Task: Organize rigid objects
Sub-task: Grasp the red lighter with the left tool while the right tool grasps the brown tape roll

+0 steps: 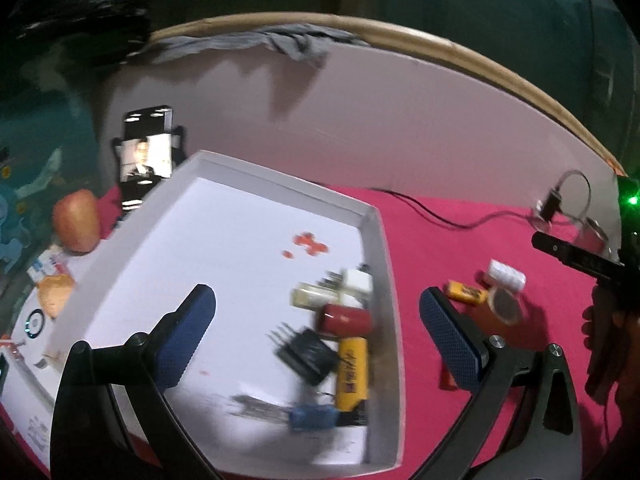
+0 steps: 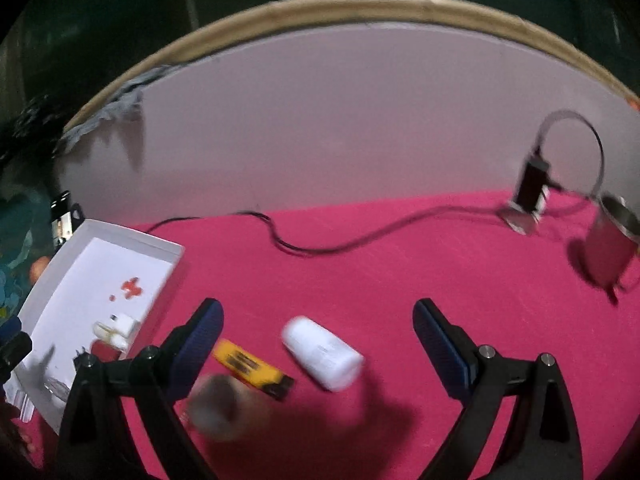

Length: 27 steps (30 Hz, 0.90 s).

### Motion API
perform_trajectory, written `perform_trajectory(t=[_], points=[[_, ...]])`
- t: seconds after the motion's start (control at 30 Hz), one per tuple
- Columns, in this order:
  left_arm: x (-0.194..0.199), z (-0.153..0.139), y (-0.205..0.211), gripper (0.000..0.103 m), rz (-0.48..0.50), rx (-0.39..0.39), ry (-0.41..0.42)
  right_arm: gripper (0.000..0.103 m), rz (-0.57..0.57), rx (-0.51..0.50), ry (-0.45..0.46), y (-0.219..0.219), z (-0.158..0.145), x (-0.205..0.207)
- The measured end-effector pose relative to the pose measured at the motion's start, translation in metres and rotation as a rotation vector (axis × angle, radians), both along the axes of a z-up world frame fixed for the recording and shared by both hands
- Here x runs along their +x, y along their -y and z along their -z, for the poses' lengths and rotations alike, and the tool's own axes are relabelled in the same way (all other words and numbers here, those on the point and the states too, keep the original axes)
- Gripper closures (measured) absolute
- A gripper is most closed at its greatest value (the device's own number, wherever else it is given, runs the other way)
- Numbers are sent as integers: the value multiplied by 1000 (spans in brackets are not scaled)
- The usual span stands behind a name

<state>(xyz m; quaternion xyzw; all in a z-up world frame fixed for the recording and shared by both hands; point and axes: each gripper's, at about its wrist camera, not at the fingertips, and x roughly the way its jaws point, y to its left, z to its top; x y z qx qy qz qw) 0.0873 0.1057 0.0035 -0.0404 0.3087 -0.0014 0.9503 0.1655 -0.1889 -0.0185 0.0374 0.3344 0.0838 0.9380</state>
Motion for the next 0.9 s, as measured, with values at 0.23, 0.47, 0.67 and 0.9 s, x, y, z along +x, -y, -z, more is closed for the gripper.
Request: perform_trajectory(t=[0.23,0.47,0.67,0.9], points=[[-4,33,64,0,187,61,-113,7,-85,25,-58,-1,31,-22],[-19,55,104,0,275,67,-164,8,-204,13,-50,-42,39,-29],[-21,58,111,0,318,28,-176,41,-229,-121,-103,-76,58,-15],[-5,58,121,8,349,32,-191,54,-186,-80,-107,-38,56,-32]])
